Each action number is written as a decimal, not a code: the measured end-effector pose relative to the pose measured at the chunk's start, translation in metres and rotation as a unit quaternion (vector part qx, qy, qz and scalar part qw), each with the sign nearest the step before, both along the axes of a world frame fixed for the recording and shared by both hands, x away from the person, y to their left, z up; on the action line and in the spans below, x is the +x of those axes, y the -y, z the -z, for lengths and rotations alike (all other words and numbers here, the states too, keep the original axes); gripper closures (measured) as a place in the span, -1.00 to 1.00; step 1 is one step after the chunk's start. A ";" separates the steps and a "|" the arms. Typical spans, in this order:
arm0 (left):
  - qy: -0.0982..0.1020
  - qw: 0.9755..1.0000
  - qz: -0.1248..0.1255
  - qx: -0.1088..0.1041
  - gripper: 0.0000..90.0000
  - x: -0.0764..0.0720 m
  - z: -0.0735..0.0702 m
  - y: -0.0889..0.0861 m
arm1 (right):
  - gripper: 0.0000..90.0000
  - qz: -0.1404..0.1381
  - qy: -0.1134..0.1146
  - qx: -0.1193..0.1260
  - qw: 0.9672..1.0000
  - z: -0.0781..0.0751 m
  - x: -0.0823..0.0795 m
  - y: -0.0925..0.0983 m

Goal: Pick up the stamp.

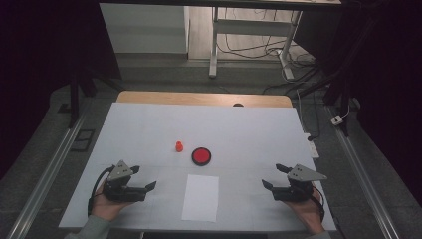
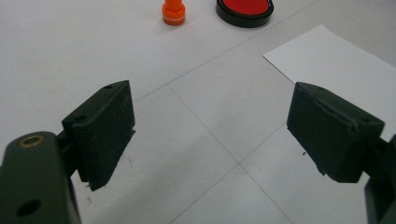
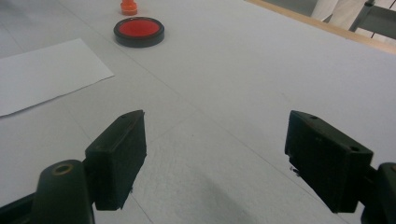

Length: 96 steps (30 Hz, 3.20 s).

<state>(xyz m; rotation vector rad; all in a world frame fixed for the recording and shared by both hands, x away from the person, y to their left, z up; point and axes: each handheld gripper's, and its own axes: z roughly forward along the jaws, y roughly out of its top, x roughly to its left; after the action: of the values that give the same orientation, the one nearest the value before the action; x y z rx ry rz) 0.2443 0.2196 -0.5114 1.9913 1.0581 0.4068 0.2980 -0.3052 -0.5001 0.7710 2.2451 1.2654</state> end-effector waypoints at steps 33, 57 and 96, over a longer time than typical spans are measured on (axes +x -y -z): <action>0.018 1.000 0.006 0.013 -0.61 -0.003 -0.005 0.003 | -0.41 -0.010 -0.015 0.021 1.000 0.002 -0.001 -0.003; 0.017 1.000 0.014 -0.002 -0.54 0.033 -0.024 0.015 | -0.37 -0.011 -0.019 0.021 1.000 0.004 0.003 -0.014; -0.015 0.999 0.014 0.028 -0.47 0.142 -0.005 0.053 | -0.35 -0.010 -0.022 0.004 1.000 0.008 0.004 -0.023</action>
<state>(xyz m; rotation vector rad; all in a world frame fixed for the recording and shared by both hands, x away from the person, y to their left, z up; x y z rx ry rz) 0.3858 0.1669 -0.5061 2.0647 1.0477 0.3959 0.3017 -0.2826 -0.5084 0.7882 2.2890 1.2781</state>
